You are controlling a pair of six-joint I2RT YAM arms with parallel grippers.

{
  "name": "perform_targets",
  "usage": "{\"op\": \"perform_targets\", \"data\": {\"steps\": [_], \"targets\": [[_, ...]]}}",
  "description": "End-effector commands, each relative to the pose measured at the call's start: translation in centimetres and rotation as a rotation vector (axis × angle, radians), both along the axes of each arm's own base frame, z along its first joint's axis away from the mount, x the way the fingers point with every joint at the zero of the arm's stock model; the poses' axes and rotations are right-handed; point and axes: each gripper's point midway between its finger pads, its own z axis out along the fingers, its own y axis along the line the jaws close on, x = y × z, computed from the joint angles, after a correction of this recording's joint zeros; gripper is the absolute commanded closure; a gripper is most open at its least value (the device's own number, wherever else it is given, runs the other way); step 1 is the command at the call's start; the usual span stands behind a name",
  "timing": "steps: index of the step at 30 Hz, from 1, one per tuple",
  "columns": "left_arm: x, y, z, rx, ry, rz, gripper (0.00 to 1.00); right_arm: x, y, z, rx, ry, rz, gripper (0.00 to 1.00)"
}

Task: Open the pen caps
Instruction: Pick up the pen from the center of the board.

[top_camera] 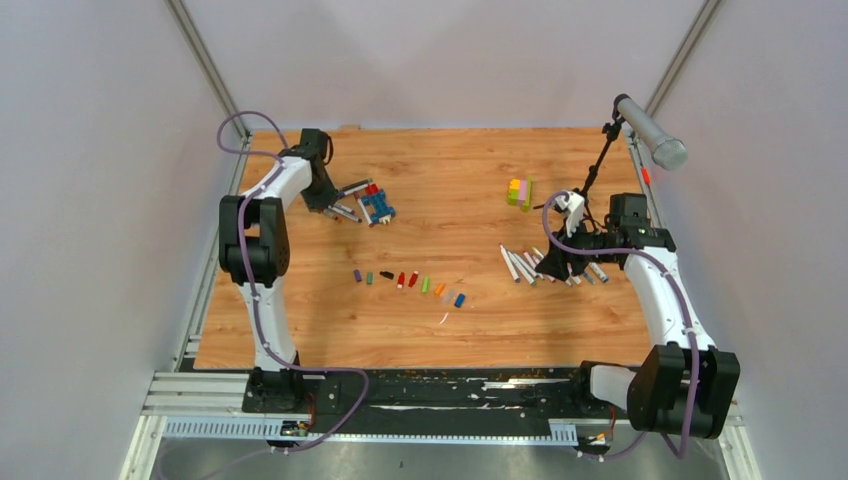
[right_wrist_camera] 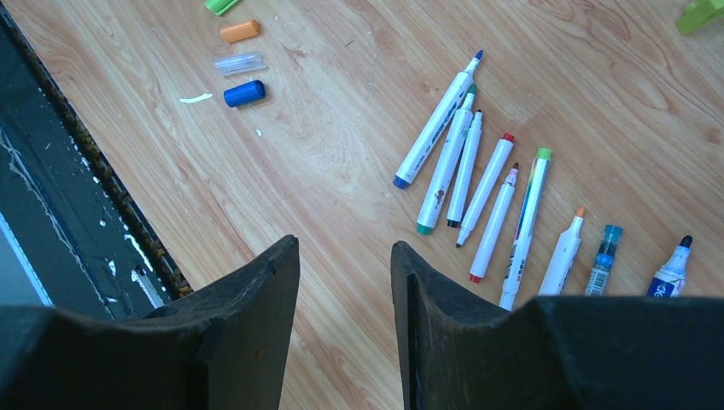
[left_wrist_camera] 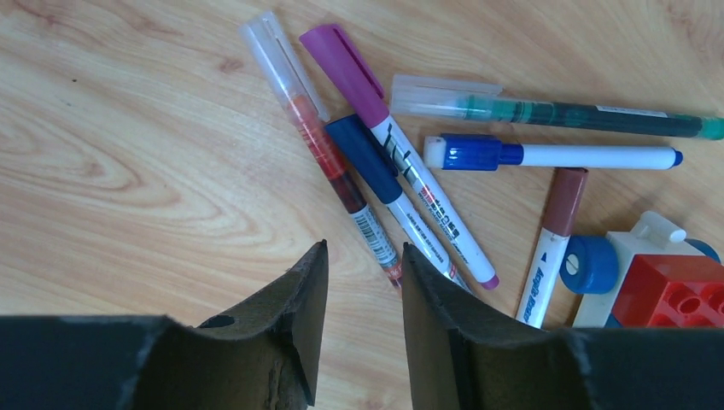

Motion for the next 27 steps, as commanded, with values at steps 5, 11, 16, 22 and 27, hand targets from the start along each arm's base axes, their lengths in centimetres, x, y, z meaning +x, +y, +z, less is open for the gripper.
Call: {"op": "perform_targets", "data": {"steps": [5, 11, 16, 22, 27], "targets": [[1.0, 0.1, -0.4, -0.026, 0.006, 0.015, 0.58, 0.4, 0.2, 0.1, -0.005, -0.037, 0.026, 0.55], [1.1, 0.1, -0.9, -0.026, 0.018, 0.012, 0.60, 0.4, 0.2, 0.0, -0.003, -0.033, 0.028, 0.55], [0.5, 0.3, -1.8, -0.019, 0.052, 0.014, 0.63, 0.4, 0.2, 0.0, -0.005, -0.033, 0.029, 0.55], [-0.2, 0.6, -2.6, -0.018, 0.077, 0.017, 0.67, 0.3, 0.2, 0.0, -0.005, -0.032, 0.029, 0.55], [-0.8, 1.1, -2.6, -0.003, 0.080, 0.034, 0.79, 0.3, 0.2, 0.1, -0.005, -0.034, 0.030, 0.55]]}}
